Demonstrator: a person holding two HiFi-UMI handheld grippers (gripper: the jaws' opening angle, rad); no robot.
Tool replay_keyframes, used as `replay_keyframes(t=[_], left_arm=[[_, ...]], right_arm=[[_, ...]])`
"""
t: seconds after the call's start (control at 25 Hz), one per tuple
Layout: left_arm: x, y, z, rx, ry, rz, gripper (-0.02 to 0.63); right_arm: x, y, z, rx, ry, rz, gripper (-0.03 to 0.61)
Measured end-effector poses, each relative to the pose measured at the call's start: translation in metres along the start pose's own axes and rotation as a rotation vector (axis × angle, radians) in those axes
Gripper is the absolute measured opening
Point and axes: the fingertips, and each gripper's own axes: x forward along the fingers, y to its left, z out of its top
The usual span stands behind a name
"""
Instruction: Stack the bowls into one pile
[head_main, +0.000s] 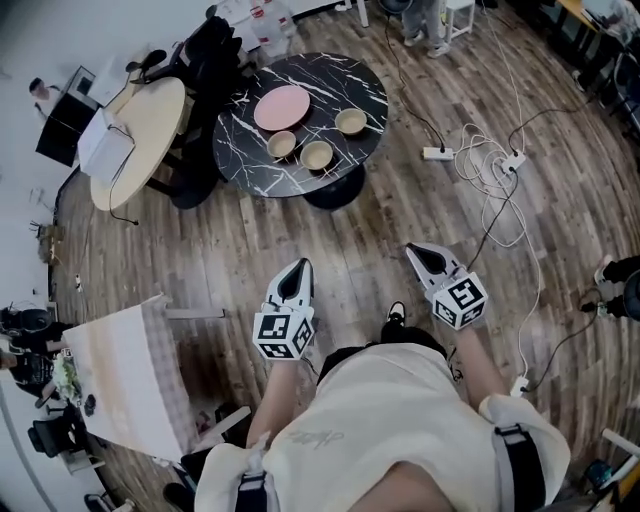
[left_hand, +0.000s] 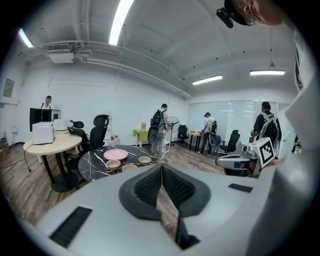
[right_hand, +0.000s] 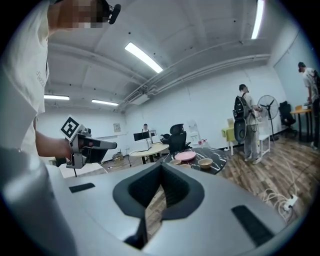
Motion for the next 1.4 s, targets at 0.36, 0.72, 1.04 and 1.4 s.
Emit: replay_keyframes(t=[0.36, 0.72, 1.04, 1.4], left_arm=[[0.034, -0.007, 0.005, -0.028, -0.002, 0.002, 0.02], [0.051, -0.009, 0.005, -0.053, 0.033, 0.029, 0.02], [0.062, 0.02, -0.017, -0.1, 0.087, 0.078, 0.02], [0.113, 0.04, 0.002, -0.12, 0.053, 0.034, 0.02]], right_arm=[[0.004, -0.031, 0.007, -0.051, 0.009, 0.001, 0.006], [0.009, -0.048, 0.021, -0.09, 0.029, 0.048, 0.097], [0.039, -0.053, -0.001, -0.077, 0.089, 0.101, 0.098], [0.08, -0.07, 0.015, -0.09, 0.113, 0.114, 0.098]])
